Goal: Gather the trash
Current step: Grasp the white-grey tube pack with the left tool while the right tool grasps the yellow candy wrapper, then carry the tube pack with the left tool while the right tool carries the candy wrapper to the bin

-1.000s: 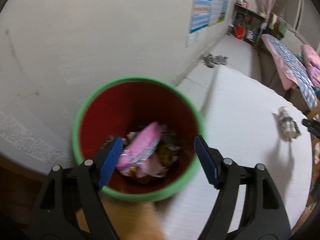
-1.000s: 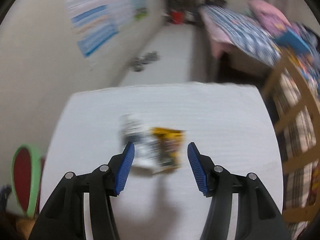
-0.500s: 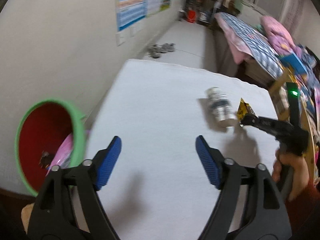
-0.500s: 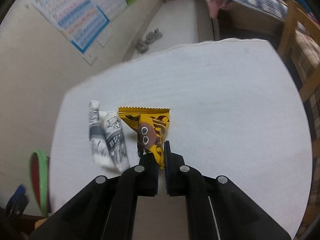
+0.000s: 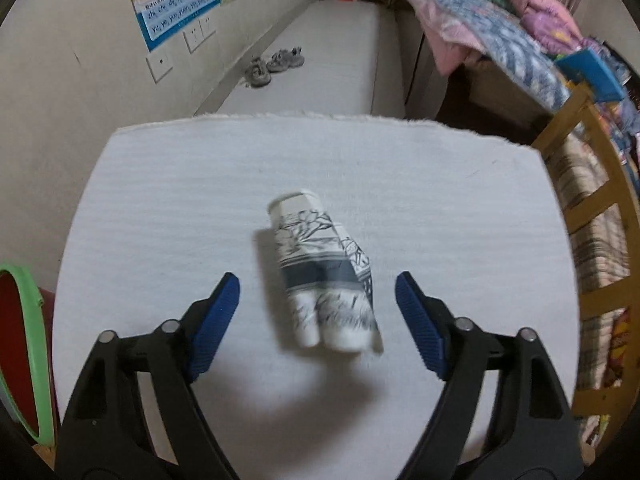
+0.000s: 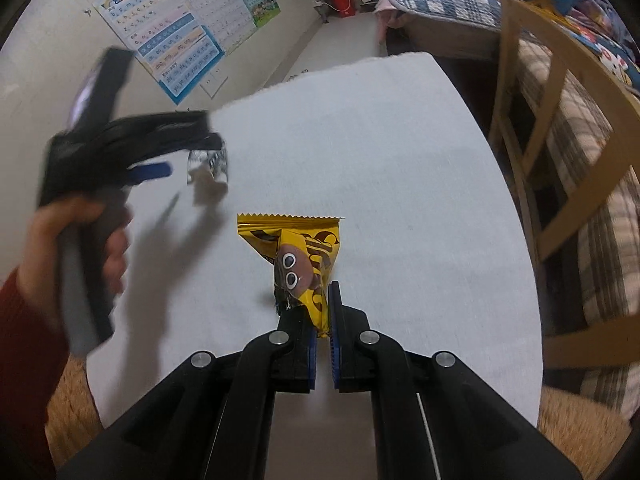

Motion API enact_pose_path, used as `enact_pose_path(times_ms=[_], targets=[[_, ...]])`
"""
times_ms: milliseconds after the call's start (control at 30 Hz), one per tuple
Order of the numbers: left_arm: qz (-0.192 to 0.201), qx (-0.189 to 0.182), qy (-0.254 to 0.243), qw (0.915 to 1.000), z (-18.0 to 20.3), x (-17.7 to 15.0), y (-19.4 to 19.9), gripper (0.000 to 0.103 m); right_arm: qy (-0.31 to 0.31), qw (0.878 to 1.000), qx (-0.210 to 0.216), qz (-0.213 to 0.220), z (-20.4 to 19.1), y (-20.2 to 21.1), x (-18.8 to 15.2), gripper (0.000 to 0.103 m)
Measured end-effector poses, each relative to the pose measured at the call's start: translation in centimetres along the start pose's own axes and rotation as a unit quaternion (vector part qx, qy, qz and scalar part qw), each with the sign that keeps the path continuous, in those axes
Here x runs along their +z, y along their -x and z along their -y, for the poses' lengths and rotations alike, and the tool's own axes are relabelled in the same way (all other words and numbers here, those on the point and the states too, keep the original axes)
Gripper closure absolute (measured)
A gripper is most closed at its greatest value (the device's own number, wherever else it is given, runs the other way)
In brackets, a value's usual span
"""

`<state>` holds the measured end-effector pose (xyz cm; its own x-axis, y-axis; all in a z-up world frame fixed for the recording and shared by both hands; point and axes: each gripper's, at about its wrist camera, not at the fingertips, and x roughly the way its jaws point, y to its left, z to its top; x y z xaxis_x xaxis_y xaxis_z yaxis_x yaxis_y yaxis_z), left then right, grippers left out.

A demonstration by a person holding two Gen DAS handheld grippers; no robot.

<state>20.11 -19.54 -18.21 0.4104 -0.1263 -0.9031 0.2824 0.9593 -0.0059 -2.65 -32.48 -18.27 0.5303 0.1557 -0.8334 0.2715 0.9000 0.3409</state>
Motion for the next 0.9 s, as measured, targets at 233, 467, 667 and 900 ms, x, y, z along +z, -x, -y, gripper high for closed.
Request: enact_pose_path(times_ms=[233,467,667,900], targets=[[-0.014,0.001,0.000,0.9999,-0.7,-0.5,-0.1,0.056,-0.013,1.000,-0.003,0.012,1.0,1.3,-0.6,0.098],[0.037,0.007,-0.007,0.9993,-2.5,-3.8,6.1,0.056,-0.005,0.999,-0.006,0.032,0.1,2.7,-0.3,0.098],[0.077,0.023,-0.013,0.9967,-4.8,-7.5,11.8,0.056,0.024,0.999,0.008,0.034,-3.1,3.5,-0.8,0.098],[0.111,0.047,0.008,0.9927,-7.8,-11.2,16.3,0.056,0.066,0.997,0.027,0.038,-7.8,4.7,-1.6,0.098]])
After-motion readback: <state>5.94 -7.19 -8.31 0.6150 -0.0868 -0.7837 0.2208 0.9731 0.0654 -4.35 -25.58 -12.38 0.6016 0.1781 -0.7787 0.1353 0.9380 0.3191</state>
